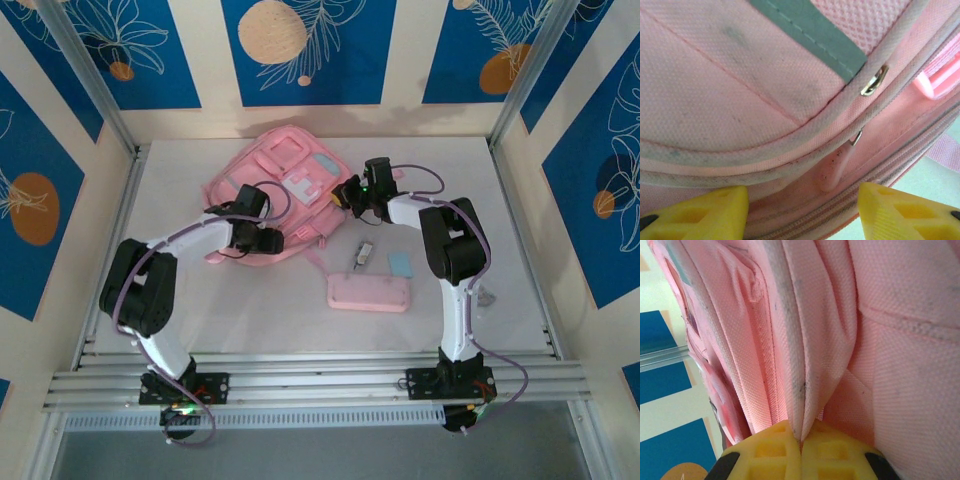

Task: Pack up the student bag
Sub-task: Unzip the student bag at the top-center of the table.

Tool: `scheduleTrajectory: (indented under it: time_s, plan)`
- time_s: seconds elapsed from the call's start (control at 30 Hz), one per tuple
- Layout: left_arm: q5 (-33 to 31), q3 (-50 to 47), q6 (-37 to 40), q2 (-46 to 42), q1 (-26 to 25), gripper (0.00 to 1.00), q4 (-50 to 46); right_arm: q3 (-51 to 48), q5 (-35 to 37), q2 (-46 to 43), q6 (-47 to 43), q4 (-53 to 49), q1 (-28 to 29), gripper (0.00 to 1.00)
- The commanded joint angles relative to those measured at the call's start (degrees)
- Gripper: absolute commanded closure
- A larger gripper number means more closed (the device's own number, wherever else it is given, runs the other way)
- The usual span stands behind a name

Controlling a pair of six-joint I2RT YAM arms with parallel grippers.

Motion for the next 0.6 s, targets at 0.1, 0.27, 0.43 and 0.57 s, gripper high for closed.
scheduleTrajectory:
  time_s: [0.1,0.27,0.43,0.57]
  plan:
    - [2.55,1.79,-3.78,5.22,-2.35,0.44,4.63,-0.26,-0.38,-0.21,0.62,2.46,-0.09,1.0]
    - [-3.0,5.96,-6.37,9.93,-5.32,0.54,3.28,-1.88,-0.88,-0.02,2.98,3.83,0.77,1.0]
    - [-8.43,1.95,-11.3,6.8,-7.11,0.53,9.75,-10.38,1.98,-2.62,11.02,10.04,1.59,1.0]
    - [-11.98,2.52,-12.95,8.19,-7.85,0.49,12.47,-15.53,4.33,-4.01,16.56,14.43,3.1,1.0]
